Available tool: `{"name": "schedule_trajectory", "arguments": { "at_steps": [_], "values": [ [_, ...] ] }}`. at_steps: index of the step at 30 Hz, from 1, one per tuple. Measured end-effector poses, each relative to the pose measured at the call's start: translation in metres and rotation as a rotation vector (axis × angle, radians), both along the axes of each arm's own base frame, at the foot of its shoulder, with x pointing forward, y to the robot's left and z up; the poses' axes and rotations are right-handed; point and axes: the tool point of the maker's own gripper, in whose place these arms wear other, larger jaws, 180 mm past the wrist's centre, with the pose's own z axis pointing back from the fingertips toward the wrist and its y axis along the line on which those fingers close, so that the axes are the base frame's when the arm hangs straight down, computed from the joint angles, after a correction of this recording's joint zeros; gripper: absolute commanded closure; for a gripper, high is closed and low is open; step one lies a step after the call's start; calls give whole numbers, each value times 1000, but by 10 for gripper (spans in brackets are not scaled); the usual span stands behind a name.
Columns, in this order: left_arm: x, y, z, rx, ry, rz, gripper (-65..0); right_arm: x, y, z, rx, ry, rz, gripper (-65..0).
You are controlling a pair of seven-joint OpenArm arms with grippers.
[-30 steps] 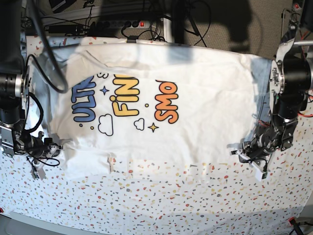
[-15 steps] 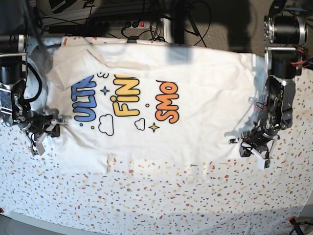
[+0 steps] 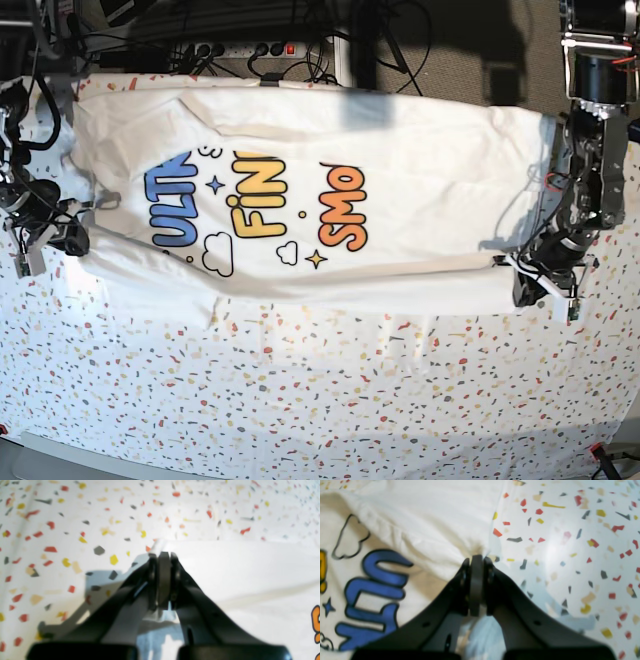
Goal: Fold the T-shirt properly
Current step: 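Fold the hem with both grippers up over the folded shoulder edge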
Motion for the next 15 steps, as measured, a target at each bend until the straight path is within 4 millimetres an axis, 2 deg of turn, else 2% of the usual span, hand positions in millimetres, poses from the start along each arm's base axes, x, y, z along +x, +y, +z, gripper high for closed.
{"name": "schedule_trajectory", "arguments": {
  "at_steps": [4, 7, 9, 12, 15],
  "values": [
    [-9, -6, 5, 13, -3, -26, 0, -18, 7, 19, 4, -50, 15, 0],
    [-18, -13, 9, 19, -9, -49, 0, -30, 3, 32, -10, -75, 4, 0],
    [-26, -15, 11, 29, -14, -61, 0, -40, 0, 34, -3, -86, -23, 0],
    [-39, -10, 15, 29, -24, -48, 0, -56, -7, 33, 11, -99, -81, 0],
    [-47, 5, 22, 8, -43, -4, 0, -66, -14, 39, 20, -130, -134, 0]
  ]
}}
